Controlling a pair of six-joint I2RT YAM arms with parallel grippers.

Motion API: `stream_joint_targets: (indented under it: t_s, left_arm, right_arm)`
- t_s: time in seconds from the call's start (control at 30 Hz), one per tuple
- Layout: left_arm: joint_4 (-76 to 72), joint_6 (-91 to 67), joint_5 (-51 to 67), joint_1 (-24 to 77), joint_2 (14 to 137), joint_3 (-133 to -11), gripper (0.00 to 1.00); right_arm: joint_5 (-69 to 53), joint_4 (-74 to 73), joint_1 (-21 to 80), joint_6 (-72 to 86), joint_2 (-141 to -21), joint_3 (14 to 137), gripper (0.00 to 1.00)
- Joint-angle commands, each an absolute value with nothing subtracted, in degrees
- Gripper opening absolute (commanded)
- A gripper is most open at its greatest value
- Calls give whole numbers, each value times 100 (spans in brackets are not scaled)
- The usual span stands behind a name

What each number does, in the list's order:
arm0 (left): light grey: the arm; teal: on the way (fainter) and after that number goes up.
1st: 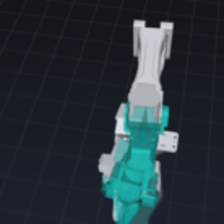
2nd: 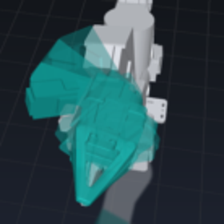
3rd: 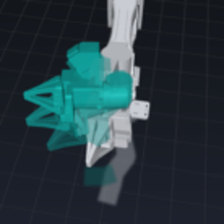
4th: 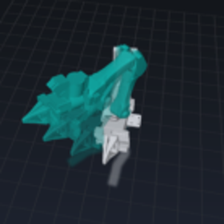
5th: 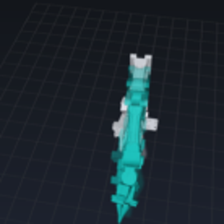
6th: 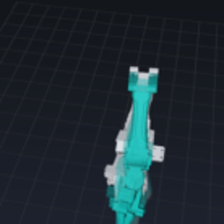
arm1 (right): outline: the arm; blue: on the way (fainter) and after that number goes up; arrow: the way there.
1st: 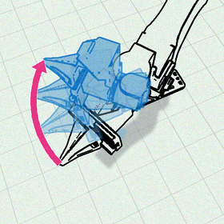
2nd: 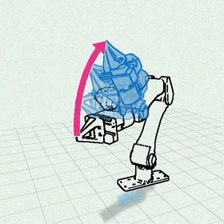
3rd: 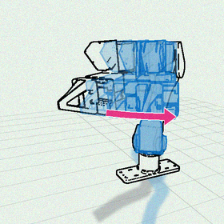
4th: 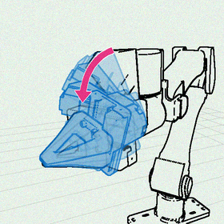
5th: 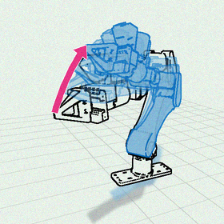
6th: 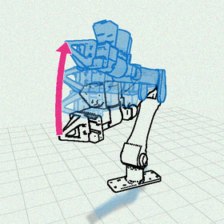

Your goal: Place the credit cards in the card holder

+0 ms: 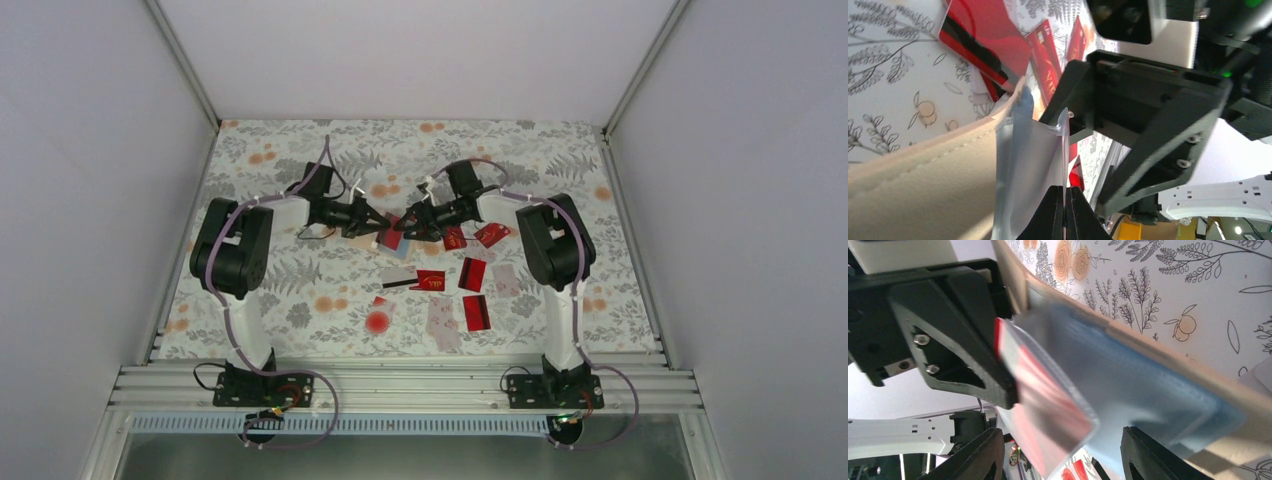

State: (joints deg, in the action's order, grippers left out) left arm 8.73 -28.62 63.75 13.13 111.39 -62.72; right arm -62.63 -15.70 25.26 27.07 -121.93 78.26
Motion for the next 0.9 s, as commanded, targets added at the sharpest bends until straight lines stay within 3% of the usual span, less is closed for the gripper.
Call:
stream_joint_targets:
  t_s: [0.0, 0.3, 0.5, 0.73, 0.87]
  left_arm:
    - [999, -2594, 6788, 1260, 11232, -6545, 2]
    - [1209, -2441, 6900, 1214, 11268, -6598, 3]
    - [1256, -2399, 6926, 1154, 11203, -6571, 2]
    - [1290, -2392, 6902, 1149, 11114, -6482, 3]
    - [1466, -2297, 6607, 1145, 11082, -6439, 18]
  right_arm:
    - [-6523, -1238, 2592, 2811, -12347, 7961, 58]
    - [-6905, -645, 2633, 3032, -12413, 7882, 40]
    - [-7034, -422, 2626, 3181, -12465, 7863, 20]
    - [-7119, -197, 2629, 3341, -12445, 7818, 5]
    - [-7088, -378, 2630, 3317, -12466, 7889, 4]
